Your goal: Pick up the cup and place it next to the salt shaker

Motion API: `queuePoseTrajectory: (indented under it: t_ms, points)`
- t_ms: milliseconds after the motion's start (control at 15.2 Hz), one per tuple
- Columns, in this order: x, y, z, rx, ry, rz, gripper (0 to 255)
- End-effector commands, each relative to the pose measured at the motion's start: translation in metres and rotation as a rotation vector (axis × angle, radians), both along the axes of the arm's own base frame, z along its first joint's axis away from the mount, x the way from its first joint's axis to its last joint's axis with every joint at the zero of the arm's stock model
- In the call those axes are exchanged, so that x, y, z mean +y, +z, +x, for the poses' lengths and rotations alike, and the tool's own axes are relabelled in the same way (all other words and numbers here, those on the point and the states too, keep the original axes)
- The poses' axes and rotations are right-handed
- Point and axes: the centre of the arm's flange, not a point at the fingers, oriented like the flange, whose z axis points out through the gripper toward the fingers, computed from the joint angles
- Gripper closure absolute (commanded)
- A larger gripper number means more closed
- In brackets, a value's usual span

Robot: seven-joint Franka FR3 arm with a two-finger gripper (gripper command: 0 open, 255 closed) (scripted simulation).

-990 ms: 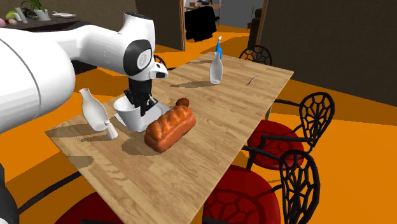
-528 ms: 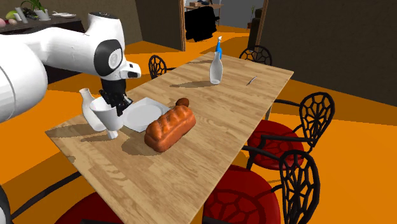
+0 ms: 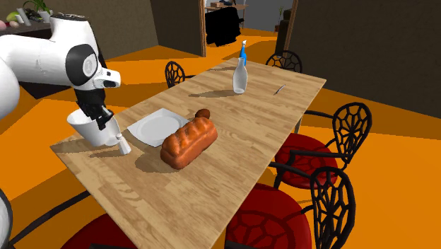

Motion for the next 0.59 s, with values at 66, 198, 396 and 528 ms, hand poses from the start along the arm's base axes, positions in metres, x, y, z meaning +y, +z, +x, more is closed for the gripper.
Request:
queuePoseTrajectory:
  t_ms: [66,198,396,528]
  points:
    - [0.037,0.002,-0.005,0.0,-0.002,0.001,255]
    - [0.063,0.002,-0.008,0.0,-0.002,0.001,255]
    - [0.087,-0.003,-0.011,0.0,-0.002,0.001,255]
    - [0.087,-0.014,-0.011,0.0,-0.002,0.001,255]
